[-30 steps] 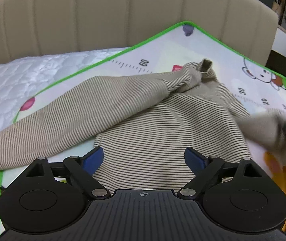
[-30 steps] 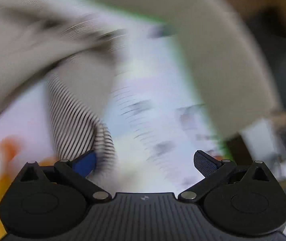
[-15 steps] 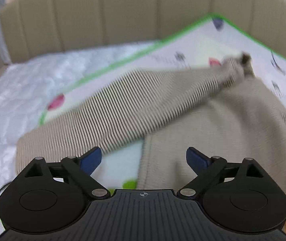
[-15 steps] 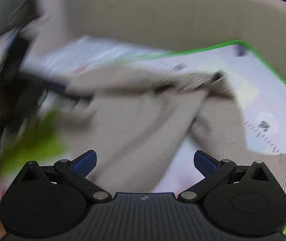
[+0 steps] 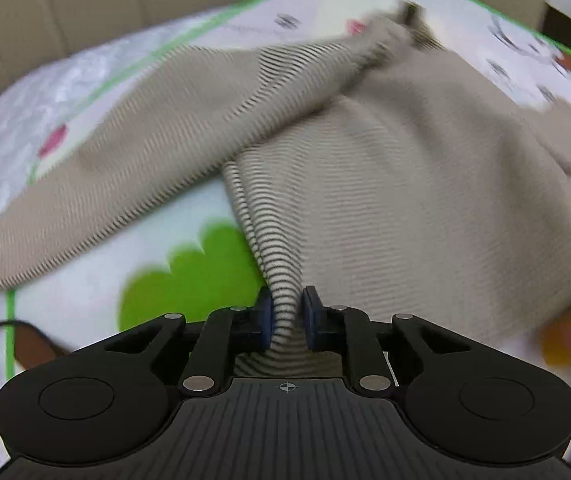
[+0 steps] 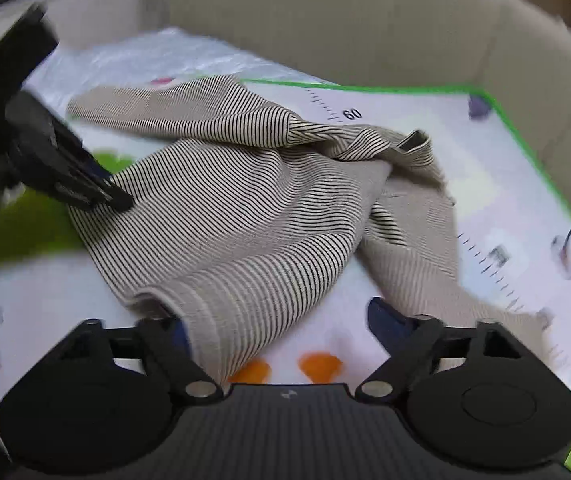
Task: Fold clothes
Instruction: 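Grasp the striped shirt with the right gripper and lift it, then shake the shirt out with the right gripper and lay it flat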
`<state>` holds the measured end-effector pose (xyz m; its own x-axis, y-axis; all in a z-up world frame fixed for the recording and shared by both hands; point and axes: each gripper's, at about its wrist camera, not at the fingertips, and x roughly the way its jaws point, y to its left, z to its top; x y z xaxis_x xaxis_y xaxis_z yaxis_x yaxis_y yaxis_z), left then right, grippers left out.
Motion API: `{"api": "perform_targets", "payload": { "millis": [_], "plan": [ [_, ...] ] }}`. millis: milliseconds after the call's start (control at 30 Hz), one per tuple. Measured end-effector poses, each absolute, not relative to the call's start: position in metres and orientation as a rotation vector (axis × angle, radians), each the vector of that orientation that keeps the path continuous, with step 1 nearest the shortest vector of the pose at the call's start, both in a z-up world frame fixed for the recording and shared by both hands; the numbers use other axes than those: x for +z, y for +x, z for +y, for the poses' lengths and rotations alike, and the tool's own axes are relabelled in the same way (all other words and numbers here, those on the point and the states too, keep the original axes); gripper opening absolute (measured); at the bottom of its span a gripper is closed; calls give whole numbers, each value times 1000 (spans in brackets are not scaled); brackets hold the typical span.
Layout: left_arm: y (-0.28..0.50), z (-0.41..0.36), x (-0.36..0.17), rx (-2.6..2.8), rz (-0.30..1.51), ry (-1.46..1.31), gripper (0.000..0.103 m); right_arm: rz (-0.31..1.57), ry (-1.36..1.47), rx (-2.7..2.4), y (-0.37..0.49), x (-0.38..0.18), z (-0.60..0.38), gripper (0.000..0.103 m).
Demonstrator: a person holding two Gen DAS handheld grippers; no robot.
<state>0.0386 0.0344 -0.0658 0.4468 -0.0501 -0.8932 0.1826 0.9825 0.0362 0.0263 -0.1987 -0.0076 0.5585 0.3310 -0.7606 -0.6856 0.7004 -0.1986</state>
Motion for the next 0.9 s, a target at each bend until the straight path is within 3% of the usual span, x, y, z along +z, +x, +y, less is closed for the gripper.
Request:
{"api": "perform_targets", "payload": {
  "millis": [67, 167, 267, 467, 567, 667, 767, 900],
  "plan": [
    [19, 30, -62, -191, 1138, 140, 18, 797, -526, 658, 17, 0, -212, 58],
    [-1, 30, -50, -243, 1167, 82, 19, 801, -490, 680, 11, 14, -223, 56],
    [-7, 28, -28, -227, 1052, 58, 25, 745, -453, 690, 15, 26, -211, 52],
    [22, 35, -19, -202, 978, -164, 30, 805, -202, 676, 76, -7, -167, 48],
    [34, 44, -25, -223, 979, -265, 32, 900, -238, 701, 80, -33, -159, 48],
    [53, 39, -32, -278, 995, -258, 42, 900, -327, 753, 54, -44, -165, 48],
    [91, 37, -46, -281, 998, -202, 41, 958, -323, 777, 36, -44, -178, 48],
    [147, 67, -35, -95, 863, -211, 39, 1025, -289, 806, 23, -35, -198, 48]
  ]
}}
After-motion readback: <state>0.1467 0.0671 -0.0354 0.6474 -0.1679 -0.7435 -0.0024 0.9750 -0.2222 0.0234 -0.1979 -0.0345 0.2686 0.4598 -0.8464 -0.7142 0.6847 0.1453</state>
